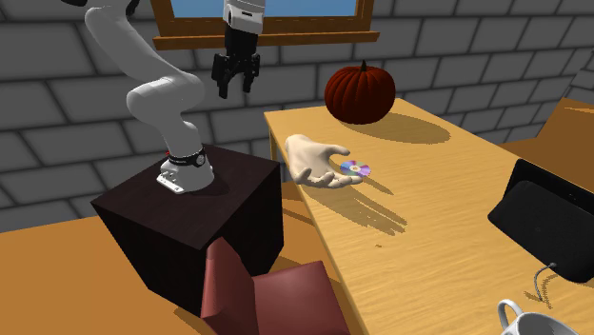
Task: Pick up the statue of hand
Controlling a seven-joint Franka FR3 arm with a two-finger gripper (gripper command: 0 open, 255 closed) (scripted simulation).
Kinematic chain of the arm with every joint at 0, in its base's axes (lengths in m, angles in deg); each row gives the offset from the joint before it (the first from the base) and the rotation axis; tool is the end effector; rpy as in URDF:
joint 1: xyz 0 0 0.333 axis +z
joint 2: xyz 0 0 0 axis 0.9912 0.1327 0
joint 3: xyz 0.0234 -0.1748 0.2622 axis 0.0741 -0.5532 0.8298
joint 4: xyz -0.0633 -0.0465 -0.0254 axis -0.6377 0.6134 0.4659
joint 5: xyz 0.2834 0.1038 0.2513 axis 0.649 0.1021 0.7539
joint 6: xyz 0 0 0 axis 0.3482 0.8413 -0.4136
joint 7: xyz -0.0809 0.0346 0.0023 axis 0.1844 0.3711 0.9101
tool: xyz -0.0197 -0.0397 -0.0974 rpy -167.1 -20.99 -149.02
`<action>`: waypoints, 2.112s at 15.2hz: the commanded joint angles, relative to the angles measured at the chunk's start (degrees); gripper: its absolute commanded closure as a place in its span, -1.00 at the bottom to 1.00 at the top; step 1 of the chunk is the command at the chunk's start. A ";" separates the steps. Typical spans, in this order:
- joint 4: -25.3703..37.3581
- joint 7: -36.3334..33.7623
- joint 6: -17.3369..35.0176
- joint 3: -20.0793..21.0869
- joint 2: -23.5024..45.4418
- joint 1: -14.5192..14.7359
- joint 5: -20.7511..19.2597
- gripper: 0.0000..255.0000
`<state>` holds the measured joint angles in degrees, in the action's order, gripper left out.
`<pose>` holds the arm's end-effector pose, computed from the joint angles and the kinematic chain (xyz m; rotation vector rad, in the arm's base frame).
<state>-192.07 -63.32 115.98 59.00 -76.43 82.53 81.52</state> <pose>0.2980 0.0101 0.5269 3.0222 -0.1410 -0.3664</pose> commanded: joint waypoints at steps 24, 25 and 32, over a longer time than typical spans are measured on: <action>1.24 -28.92 50.43 19.04 33.04 0.73 -3.31 -1.00; 2.39 -30.94 51.92 19.74 35.17 0.45 -5.09 -1.00; 6.12 -39.70 57.85 21.05 43.93 0.16 -13.87 -1.00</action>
<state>-185.89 -102.18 173.02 80.03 -33.33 82.67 68.51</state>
